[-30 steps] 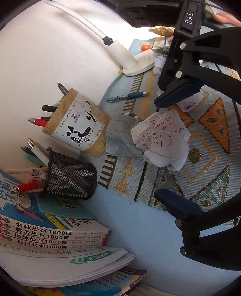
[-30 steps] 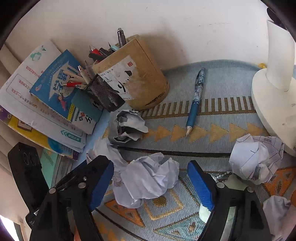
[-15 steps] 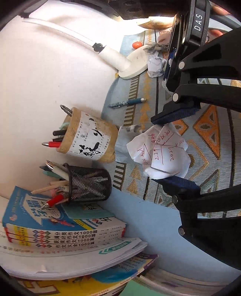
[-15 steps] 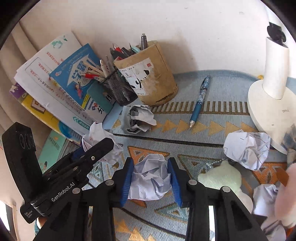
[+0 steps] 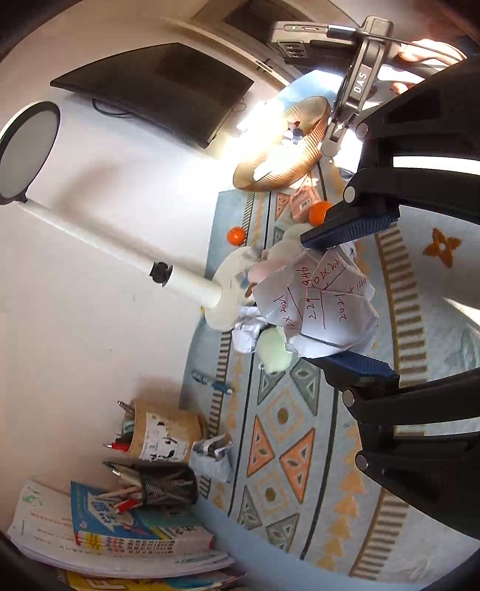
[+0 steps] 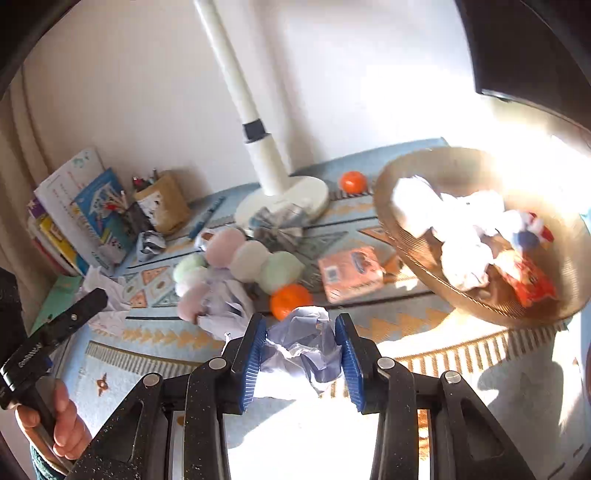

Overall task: Organize objects
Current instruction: 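Grasp crumpled paper with right tool while left tool holds written paper, then carry both paper balls over the bowl and open both tools, then move both tools back over the desk toward remaining items, then grasp crumpled paper with right tool while left tool grasps grey cloth, then carry both items over the amber bowl and open both tools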

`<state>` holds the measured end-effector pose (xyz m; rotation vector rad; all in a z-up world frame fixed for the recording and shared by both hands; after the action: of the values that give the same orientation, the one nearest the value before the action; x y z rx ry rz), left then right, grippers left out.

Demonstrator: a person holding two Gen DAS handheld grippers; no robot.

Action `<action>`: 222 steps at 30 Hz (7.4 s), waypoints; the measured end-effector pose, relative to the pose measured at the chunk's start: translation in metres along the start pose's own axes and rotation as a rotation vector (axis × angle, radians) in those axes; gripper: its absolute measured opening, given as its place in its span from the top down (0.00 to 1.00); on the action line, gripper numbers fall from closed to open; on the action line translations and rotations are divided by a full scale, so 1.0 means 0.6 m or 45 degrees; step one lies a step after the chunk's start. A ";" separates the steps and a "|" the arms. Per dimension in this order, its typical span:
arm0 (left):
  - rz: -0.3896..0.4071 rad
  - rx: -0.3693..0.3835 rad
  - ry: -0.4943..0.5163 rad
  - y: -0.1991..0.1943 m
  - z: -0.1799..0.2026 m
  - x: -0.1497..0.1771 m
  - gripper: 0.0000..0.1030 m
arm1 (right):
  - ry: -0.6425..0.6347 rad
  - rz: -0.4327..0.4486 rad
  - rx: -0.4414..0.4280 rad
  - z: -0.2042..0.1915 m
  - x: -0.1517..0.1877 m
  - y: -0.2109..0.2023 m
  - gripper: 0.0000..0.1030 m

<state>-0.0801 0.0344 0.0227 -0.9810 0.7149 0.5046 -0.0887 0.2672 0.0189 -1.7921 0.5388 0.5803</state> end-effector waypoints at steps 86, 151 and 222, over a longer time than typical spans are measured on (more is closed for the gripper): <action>0.268 -0.207 0.212 -0.049 0.132 -0.058 0.00 | -0.054 0.314 -0.054 0.015 -0.071 -0.127 0.15; -0.158 -0.603 -0.073 0.154 -0.295 -0.135 0.58 | -0.503 0.054 0.021 -0.177 -0.023 0.145 0.62; -0.065 0.172 0.582 0.319 0.460 -0.086 0.01 | 0.296 0.375 0.350 0.326 -0.280 -0.108 0.20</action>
<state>-0.1577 0.3639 0.0530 -0.9936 1.1144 0.1813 -0.2019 0.4848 0.1214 -1.5355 1.0055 0.4718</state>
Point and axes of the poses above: each gripper's, at about its wrist camera, not at the fingertips, and y roughly the way its jaws point, z to its right, x to its underside, the point moved 10 cm from there along y, roughly the way its jaws point, and after that the axes turned 3 degrees about -z, right-handed, at the moved point
